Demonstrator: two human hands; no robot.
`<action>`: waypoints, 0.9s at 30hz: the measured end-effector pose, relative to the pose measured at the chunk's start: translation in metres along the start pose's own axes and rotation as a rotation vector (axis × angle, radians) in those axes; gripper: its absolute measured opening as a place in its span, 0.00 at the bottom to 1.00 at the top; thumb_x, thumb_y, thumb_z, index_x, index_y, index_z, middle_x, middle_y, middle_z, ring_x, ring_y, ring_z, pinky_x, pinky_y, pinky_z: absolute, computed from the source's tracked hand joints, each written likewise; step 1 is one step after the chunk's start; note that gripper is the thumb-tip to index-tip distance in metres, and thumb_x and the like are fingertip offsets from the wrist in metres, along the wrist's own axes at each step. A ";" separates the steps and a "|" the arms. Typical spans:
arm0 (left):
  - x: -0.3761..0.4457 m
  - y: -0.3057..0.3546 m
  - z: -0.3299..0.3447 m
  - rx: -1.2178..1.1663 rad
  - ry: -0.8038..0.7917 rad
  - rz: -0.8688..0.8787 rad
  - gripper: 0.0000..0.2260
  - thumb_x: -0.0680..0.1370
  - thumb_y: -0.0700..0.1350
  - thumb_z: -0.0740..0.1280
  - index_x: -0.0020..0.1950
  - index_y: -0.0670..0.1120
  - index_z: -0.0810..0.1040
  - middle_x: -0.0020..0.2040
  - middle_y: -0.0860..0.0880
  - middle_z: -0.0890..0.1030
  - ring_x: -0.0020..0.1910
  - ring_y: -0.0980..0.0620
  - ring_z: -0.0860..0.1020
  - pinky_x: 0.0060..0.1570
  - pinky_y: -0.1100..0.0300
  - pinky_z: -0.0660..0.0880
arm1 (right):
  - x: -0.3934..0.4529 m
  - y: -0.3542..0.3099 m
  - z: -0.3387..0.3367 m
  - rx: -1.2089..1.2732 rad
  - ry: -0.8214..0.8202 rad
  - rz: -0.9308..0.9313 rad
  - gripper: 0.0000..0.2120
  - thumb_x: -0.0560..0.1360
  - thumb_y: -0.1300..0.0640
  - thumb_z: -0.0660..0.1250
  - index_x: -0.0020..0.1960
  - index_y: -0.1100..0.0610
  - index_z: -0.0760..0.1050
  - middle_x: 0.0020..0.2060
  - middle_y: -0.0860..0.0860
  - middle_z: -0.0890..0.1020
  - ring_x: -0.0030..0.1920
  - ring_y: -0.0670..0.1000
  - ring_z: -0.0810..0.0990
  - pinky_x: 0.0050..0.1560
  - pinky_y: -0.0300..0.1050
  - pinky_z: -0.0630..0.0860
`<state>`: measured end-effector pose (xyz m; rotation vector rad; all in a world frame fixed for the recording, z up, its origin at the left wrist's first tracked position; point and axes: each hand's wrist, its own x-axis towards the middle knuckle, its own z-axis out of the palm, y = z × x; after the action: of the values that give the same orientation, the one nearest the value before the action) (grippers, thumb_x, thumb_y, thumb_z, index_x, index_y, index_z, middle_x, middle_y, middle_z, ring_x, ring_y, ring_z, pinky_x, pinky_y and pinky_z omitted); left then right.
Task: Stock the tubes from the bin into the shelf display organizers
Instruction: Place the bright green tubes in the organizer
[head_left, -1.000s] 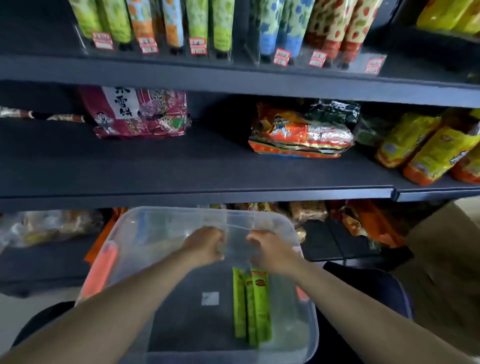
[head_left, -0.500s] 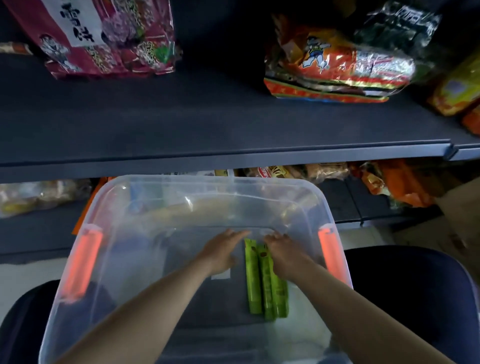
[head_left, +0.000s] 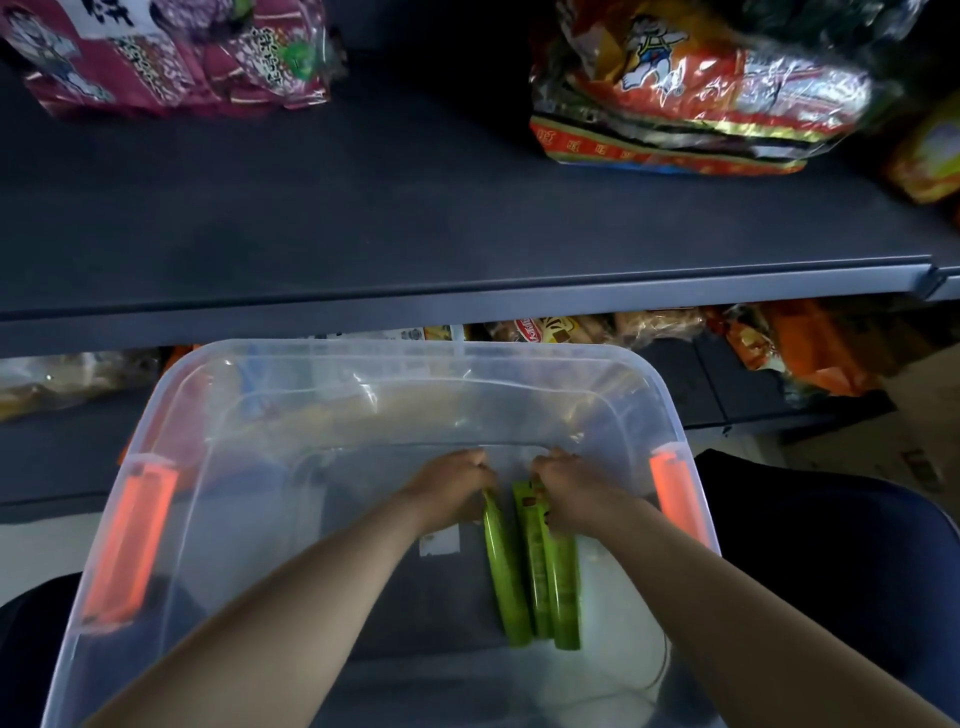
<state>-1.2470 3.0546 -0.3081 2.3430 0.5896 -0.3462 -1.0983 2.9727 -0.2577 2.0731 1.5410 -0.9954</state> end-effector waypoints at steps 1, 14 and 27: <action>-0.001 0.000 -0.004 -0.014 -0.019 0.002 0.12 0.75 0.42 0.68 0.57 0.42 0.79 0.62 0.43 0.74 0.62 0.46 0.71 0.59 0.61 0.67 | -0.001 -0.001 -0.003 0.007 -0.008 -0.004 0.31 0.68 0.63 0.73 0.67 0.59 0.65 0.66 0.57 0.66 0.66 0.58 0.69 0.60 0.46 0.70; -0.027 0.001 -0.036 -0.247 -0.236 -0.151 0.17 0.66 0.43 0.77 0.30 0.50 0.67 0.29 0.56 0.67 0.29 0.57 0.65 0.32 0.60 0.60 | -0.031 -0.012 -0.035 0.066 -0.150 -0.282 0.17 0.66 0.57 0.76 0.52 0.55 0.75 0.46 0.49 0.73 0.47 0.49 0.73 0.38 0.41 0.67; -0.059 0.071 -0.124 -0.291 -0.091 -0.115 0.10 0.69 0.39 0.73 0.33 0.50 0.76 0.27 0.55 0.75 0.27 0.59 0.71 0.29 0.66 0.64 | -0.094 0.010 -0.078 0.471 0.197 -0.372 0.13 0.69 0.58 0.75 0.41 0.44 0.73 0.39 0.37 0.74 0.45 0.37 0.72 0.50 0.35 0.67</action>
<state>-1.2517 3.0731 -0.1543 2.0098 0.6842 -0.3891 -1.0782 2.9574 -0.1374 2.2913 2.0011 -1.4392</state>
